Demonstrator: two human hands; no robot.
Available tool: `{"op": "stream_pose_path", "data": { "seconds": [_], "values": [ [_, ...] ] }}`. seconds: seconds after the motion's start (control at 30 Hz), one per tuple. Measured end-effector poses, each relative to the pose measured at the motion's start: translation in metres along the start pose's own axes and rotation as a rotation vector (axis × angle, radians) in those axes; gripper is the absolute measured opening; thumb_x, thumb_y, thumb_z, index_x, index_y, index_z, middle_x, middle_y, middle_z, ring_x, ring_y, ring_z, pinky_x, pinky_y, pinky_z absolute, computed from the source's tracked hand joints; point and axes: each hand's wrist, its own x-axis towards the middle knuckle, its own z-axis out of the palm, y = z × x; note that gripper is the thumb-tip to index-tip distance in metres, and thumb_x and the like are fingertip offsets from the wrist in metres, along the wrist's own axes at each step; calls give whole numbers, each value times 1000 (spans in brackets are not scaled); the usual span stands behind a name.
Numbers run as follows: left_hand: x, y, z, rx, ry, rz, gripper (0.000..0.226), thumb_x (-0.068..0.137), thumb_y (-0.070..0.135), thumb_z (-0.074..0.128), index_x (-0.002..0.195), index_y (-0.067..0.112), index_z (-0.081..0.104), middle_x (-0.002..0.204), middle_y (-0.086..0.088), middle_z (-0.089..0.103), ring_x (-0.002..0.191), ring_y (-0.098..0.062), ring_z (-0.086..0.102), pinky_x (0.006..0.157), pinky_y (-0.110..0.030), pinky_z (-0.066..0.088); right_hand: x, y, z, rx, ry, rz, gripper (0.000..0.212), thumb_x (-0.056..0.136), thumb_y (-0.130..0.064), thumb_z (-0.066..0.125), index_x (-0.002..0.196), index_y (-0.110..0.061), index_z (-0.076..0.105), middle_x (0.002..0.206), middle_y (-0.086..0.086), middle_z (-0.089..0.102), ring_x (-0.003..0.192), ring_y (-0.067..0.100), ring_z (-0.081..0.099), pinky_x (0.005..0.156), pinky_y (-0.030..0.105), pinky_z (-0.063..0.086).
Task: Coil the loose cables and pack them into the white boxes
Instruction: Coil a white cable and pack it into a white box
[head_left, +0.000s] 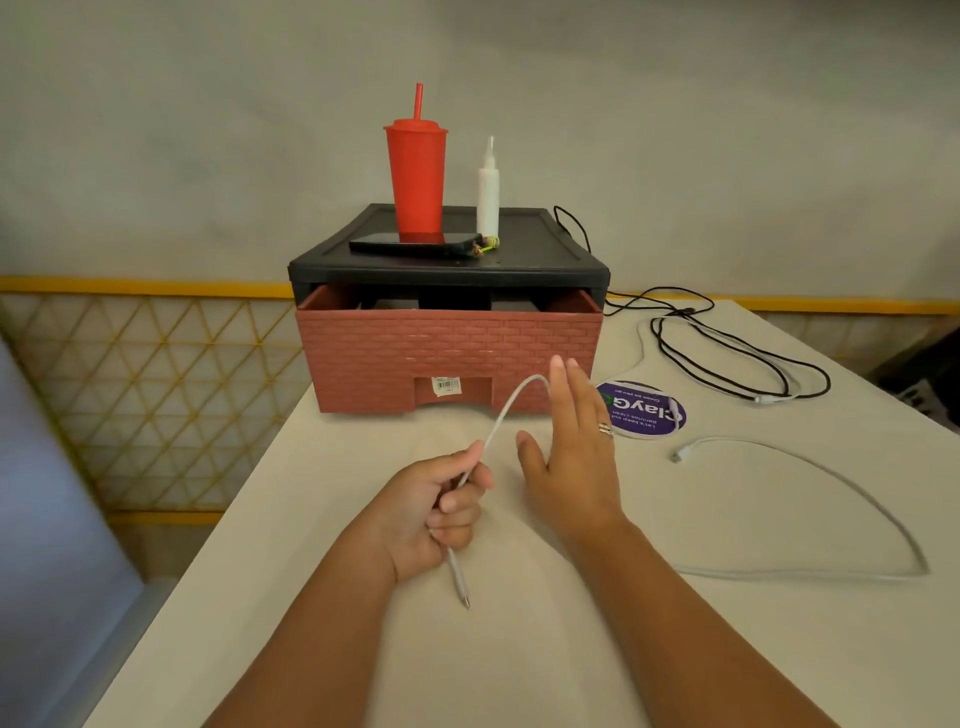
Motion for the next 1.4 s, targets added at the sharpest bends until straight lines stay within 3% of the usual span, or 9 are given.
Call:
{"op": "stream_pose_path", "data": {
  "seconds": [0.1, 0.2, 0.3, 0.43, 0.63, 0.87, 1.1, 1.27, 1.4],
  "values": [
    [0, 5, -5, -79, -83, 17, 29, 72, 34, 62, 55, 11, 62, 35, 7, 28, 27, -2, 19, 30, -12, 17, 7, -3, 5, 104, -72, -13, 53, 94, -39, 42, 143, -30, 25, 146, 2, 37, 138, 24, 23, 109, 32, 18],
    [7, 11, -19, -385, -192, 170, 28, 54, 28, 88, 62, 13, 65, 38, 7, 33, 34, -4, 14, 28, -15, 24, 12, -9, 5, 147, -97, -1, 35, 96, -36, 38, 115, -13, 57, 105, 0, 48, 97, 22, 49, 79, 30, 36],
    [17, 16, -33, -603, -227, 348, 29, 54, 19, 87, 75, 10, 69, 45, 7, 37, 35, -4, 25, 34, -15, 31, 10, -19, 4, 105, -186, -28, 24, 98, -23, 39, 103, -7, 56, 97, 2, 44, 82, 26, 50, 67, 34, 38],
    [15, 25, -24, -701, -175, 516, 29, 74, 16, 61, 98, 5, 71, 55, 7, 44, 43, -4, 37, 46, -16, 40, 7, -35, 3, -20, -286, -113, 31, 99, -23, 34, 123, -17, 52, 108, 8, 53, 95, 32, 54, 75, 36, 43],
    [6, 38, -21, -661, 49, 686, 30, 91, 18, 40, 117, 14, 55, 66, 11, 57, 54, -2, 52, 65, -24, 52, 4, -37, -4, -138, -486, -80, 46, 98, -18, 36, 141, -34, 34, 122, 3, 59, 109, 27, 54, 84, 31, 43],
    [7, 34, -10, -236, 175, 692, 28, 100, 18, 31, 113, 26, 55, 91, 13, 72, 96, -3, 66, 96, -29, 42, -8, -53, -12, -189, -628, -201, 16, 97, -24, 38, 107, -15, 47, 100, 14, 60, 83, 31, 52, 63, 33, 36],
    [10, 17, 5, 687, 205, 736, 28, 99, 15, 38, 108, 34, 57, 84, 19, 71, 90, 1, 65, 86, -12, 42, 0, -51, -43, -238, -511, -279, 17, 95, -32, 42, 99, -21, 53, 99, 8, 64, 94, 31, 57, 65, 32, 34],
    [10, 13, 13, 711, 108, 677, 22, 94, 24, 42, 95, 25, 64, 51, 10, 50, 53, -2, 48, 65, -12, 41, 9, -33, -58, -120, -70, -446, 21, 78, -37, 62, 71, -17, 67, 63, -5, 64, 53, 15, 58, 45, 20, 42],
    [3, 15, 26, 495, -44, 451, 41, 86, 42, 38, 72, 11, 61, 42, 12, 29, 41, -5, 27, 56, -22, 38, 14, -20, -59, -16, 87, -430, 34, 78, -43, 56, 75, -13, 71, 68, -4, 66, 58, 12, 58, 50, 25, 44]
  ]
}}
